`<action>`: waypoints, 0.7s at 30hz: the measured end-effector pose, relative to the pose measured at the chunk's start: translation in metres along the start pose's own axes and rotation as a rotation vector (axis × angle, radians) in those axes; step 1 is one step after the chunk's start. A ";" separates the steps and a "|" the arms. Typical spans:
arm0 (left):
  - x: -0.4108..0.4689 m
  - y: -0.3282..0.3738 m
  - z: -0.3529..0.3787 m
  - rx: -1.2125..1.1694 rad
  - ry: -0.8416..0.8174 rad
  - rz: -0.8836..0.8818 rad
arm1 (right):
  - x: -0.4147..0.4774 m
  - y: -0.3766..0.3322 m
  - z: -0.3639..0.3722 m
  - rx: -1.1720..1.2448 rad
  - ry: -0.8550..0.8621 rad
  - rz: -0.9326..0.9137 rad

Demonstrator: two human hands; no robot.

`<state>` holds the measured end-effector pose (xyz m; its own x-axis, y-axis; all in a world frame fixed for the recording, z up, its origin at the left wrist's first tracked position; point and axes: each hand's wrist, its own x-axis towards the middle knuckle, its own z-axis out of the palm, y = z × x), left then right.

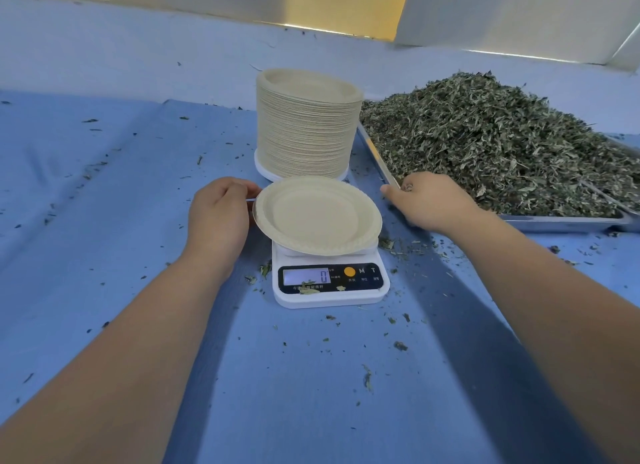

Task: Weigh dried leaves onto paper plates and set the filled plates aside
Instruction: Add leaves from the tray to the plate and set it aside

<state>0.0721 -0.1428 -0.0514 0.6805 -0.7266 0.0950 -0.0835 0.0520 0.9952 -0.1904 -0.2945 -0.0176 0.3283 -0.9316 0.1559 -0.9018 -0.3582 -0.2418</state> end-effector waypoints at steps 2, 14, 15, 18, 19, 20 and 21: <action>-0.001 0.000 0.000 0.008 -0.003 0.003 | 0.001 0.000 -0.001 0.059 0.025 0.019; 0.000 0.000 0.000 0.033 -0.011 0.004 | 0.004 -0.001 -0.014 0.134 0.219 0.045; 0.000 0.000 0.000 0.033 -0.011 0.005 | 0.004 -0.001 -0.015 0.151 0.244 0.051; 0.000 0.000 0.001 0.037 -0.015 0.009 | 0.002 -0.004 -0.018 0.162 0.247 0.050; 0.000 0.000 0.001 0.039 -0.017 0.010 | 0.001 -0.005 -0.019 0.164 0.262 0.039; 0.000 0.000 0.001 0.042 -0.019 0.011 | 0.000 -0.007 -0.022 0.176 0.300 0.029; 0.000 0.000 0.001 0.045 -0.021 0.012 | 0.000 -0.009 -0.025 0.194 0.347 0.018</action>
<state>0.0715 -0.1433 -0.0515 0.6641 -0.7401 0.1060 -0.1243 0.0306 0.9918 -0.1898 -0.2895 0.0086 0.1688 -0.8737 0.4562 -0.8259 -0.3780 -0.4183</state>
